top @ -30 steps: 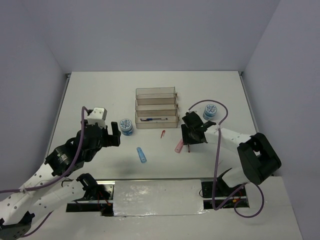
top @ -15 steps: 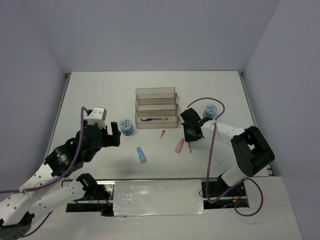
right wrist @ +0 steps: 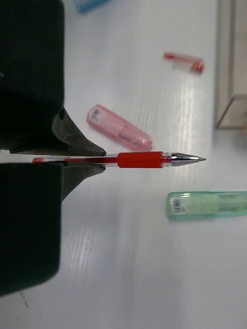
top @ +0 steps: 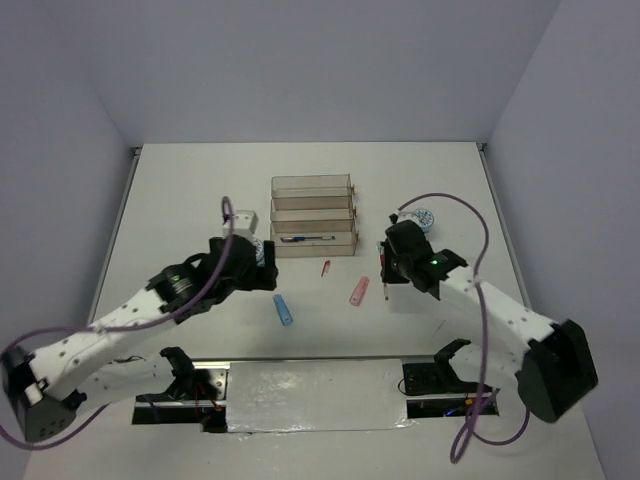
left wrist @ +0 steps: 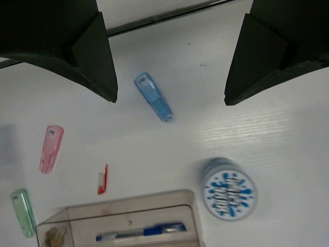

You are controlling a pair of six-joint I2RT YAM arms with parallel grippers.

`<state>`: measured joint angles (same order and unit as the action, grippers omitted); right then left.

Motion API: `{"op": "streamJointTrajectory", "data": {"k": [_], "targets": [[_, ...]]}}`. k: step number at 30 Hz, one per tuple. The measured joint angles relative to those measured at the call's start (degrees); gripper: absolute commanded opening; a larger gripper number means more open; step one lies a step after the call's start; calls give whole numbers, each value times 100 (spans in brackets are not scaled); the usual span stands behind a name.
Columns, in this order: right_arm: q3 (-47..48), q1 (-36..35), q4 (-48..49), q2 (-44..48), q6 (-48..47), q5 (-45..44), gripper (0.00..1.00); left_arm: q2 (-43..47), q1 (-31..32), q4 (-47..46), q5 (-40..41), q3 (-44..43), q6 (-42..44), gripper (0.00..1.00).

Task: Sort the stationery into containers
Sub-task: Pick up the pen from the center of the board, then close the pen cap on the pen.

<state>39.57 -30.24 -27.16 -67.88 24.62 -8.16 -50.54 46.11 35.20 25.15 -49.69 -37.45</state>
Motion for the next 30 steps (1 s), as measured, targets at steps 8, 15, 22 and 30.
{"op": "streamJointTrajectory", "data": {"k": [8, 15, 22, 30], "targets": [[748, -13, -938, 2485, -24, -455, 0, -3016, 837, -887, -264, -758, -348, 93], [861, -15, -1762, 3491, -153, -415, 0, -4717, 960, -1318, -247, -1676, -249, 82], [863, -15, -2039, 3692, -258, -114, 0, -5713, 968, -1427, -216, -2485, -24, 79], [918, -15, -2081, 3707, -361, 46, 0, -6046, 815, -1451, -188, -2693, 24, 76]]}}
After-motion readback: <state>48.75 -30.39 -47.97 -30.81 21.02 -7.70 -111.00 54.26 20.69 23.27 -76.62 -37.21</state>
